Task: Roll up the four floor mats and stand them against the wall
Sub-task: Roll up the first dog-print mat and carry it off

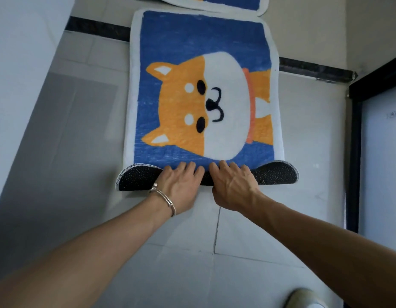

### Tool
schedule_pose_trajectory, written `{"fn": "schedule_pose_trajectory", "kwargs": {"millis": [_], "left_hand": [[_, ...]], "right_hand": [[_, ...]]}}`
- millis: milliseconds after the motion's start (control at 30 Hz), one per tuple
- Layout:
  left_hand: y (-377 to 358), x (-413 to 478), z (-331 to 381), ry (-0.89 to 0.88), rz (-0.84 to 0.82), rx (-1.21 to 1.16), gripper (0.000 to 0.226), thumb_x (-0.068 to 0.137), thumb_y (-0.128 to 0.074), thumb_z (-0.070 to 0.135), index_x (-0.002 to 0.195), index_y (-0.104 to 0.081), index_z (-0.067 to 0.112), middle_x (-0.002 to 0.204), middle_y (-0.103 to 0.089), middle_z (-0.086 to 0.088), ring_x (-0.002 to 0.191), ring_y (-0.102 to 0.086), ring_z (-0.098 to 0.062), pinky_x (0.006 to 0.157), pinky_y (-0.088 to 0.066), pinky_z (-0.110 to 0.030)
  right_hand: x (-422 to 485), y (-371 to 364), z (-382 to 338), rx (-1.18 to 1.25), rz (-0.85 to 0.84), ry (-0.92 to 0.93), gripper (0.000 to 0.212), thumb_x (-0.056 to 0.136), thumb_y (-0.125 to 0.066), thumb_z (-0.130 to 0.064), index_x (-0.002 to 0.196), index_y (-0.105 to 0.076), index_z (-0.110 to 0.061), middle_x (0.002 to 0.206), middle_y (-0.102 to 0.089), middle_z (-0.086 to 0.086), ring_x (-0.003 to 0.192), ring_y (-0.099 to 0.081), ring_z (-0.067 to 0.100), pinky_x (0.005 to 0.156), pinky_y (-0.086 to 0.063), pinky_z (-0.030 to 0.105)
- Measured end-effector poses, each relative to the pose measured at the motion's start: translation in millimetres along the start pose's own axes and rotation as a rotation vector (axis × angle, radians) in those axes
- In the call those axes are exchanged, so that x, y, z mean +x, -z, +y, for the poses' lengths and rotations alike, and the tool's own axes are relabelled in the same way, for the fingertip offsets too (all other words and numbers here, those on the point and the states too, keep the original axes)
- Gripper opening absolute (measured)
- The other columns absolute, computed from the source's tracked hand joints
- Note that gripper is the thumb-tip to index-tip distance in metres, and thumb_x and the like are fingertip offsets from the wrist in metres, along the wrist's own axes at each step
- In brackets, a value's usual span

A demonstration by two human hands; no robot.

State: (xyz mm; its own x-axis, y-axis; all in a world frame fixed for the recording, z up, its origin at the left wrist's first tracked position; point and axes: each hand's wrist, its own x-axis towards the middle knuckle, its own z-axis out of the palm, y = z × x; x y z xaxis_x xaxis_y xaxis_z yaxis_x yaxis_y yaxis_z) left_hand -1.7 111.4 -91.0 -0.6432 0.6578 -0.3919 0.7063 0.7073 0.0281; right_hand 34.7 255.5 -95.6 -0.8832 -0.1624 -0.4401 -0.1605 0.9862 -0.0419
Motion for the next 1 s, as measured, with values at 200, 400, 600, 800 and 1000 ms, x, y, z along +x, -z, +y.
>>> {"fn": "schedule_pose_trajectory", "kwargs": {"millis": [200,400,600,800,1000], "left_hand": [[-13.2,1.9,9.2,0.061,-0.053,0.004,0.031,0.088,-0.05,0.023,0.116,-0.038,0.015,0.109,-0.054,-0.007,0.098,-0.056,-0.027,0.068,-0.037,-0.035],[-5.8,13.3,3.6,0.024,-0.2,0.022,0.02,0.086,-0.047,0.005,0.104,-0.049,0.013,0.101,-0.066,-0.007,0.092,-0.065,-0.029,0.063,-0.037,-0.034],[3.5,20.3,-5.8,0.0,-0.385,-0.108,0.017,0.086,-0.05,0.016,0.101,-0.057,0.017,0.088,-0.059,-0.003,0.077,-0.055,-0.022,0.063,-0.041,-0.031],[-5.7,11.4,-4.9,-0.055,-0.125,0.022,0.037,0.08,-0.061,0.018,0.116,-0.049,0.017,0.099,-0.06,-0.005,0.083,-0.06,-0.025,0.058,-0.036,-0.033],[-1.0,10.5,-6.1,-0.054,-0.18,-0.003,0.028,0.082,-0.061,0.018,0.109,-0.052,0.016,0.095,-0.065,-0.006,0.082,-0.064,-0.027,0.059,-0.039,-0.031]], "right_hand": [[-0.1,-6.0,0.5,0.123,-0.08,0.02,0.018,0.086,-0.046,-0.021,0.102,-0.04,-0.016,0.097,-0.055,0.003,0.085,-0.059,0.024,0.067,-0.037,0.033],[2.9,-7.9,-2.4,0.043,-0.132,0.021,0.017,0.089,-0.049,-0.015,0.104,-0.042,-0.017,0.099,-0.061,0.002,0.087,-0.062,0.023,0.064,-0.034,0.032],[4.6,-5.9,-3.2,0.062,-0.115,0.025,0.02,0.089,-0.051,-0.019,0.108,-0.048,-0.016,0.102,-0.064,0.003,0.093,-0.061,0.025,0.068,-0.032,0.032],[7.6,4.4,0.0,0.113,-0.211,-0.016,0.024,0.088,-0.049,-0.019,0.111,-0.052,-0.018,0.101,-0.065,0.004,0.084,-0.061,0.024,0.065,-0.037,0.031],[5.3,5.5,-0.8,0.179,-0.188,-0.029,0.021,0.084,-0.052,-0.021,0.105,-0.051,-0.016,0.099,-0.062,0.003,0.084,-0.057,0.023,0.066,-0.036,0.031]]}}
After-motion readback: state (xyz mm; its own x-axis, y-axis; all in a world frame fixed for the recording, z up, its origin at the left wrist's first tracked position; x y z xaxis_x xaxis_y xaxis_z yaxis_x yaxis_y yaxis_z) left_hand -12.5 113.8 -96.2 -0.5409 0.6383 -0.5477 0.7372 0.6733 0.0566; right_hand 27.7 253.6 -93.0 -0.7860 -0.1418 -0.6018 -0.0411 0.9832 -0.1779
